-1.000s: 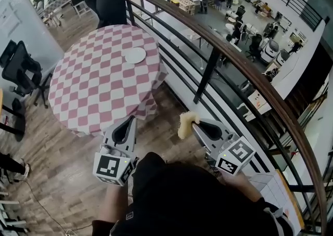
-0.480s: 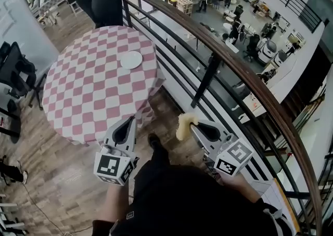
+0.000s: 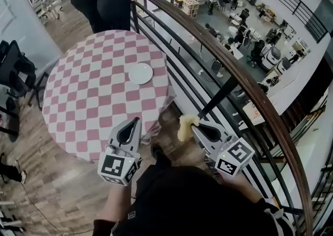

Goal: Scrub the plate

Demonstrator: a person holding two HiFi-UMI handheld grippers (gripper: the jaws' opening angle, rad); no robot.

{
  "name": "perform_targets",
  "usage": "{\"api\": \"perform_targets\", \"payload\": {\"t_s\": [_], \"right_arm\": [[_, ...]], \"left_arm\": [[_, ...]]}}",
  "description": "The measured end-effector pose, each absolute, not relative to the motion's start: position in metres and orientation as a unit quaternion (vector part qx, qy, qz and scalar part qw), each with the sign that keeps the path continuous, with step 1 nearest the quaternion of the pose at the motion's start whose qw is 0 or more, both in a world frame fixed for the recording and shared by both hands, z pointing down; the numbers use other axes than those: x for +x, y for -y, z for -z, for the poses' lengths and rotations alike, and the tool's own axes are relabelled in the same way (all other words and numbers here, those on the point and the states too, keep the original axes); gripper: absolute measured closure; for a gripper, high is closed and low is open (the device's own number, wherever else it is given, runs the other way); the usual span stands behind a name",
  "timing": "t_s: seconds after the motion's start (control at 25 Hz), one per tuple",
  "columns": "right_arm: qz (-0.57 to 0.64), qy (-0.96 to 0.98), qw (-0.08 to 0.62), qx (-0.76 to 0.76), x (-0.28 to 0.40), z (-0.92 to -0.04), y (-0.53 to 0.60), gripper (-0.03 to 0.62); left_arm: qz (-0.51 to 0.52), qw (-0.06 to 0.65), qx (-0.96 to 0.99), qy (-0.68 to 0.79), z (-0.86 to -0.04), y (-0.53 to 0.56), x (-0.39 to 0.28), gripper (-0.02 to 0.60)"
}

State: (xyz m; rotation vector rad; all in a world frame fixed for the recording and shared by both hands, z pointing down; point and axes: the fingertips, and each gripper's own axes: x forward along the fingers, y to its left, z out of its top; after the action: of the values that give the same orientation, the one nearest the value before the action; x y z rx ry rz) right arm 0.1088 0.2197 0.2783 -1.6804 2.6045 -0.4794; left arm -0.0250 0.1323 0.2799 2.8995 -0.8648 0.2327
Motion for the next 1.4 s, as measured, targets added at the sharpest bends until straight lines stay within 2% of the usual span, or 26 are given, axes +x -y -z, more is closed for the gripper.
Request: {"api": "perform_targets", "payload": {"t_s": [0.16, 0.4, 0.76, 1.2, 1.4], "right_arm": [[0.155, -0.835, -0.016, -0.528, 0.082, -0.273, -0.159, 0.563], [0.157, -0.847, -0.043, -0.506, 0.072, -0.271, -0.076, 0.563], [0.185, -0.861, -0.073, -0.469, 0.056, -0.295, -0.05, 0.563], [0.204, -0.883, -0.056, -0.419, 0.071, -0.322, -0.014, 0.563], [0.207, -0.891, -0.052, -0.401, 0.102, -0.328, 0.019, 0.563]], "left_arm": [[-0.071, 0.065, 0.951, 0.294, -0.277, -0.079, -0.055, 0.575], [-0.061, 0.076, 0.946, 0.308, -0.281, -0.012, -0.066, 0.575], [-0.054, 0.107, 0.932, 0.342, -0.307, -0.002, -0.081, 0.575], [-0.07, 0.122, 0.905, 0.401, -0.326, 0.018, -0.074, 0.575], [-0.087, 0.14, 0.892, 0.42, -0.335, 0.046, -0.043, 0.575]]}}
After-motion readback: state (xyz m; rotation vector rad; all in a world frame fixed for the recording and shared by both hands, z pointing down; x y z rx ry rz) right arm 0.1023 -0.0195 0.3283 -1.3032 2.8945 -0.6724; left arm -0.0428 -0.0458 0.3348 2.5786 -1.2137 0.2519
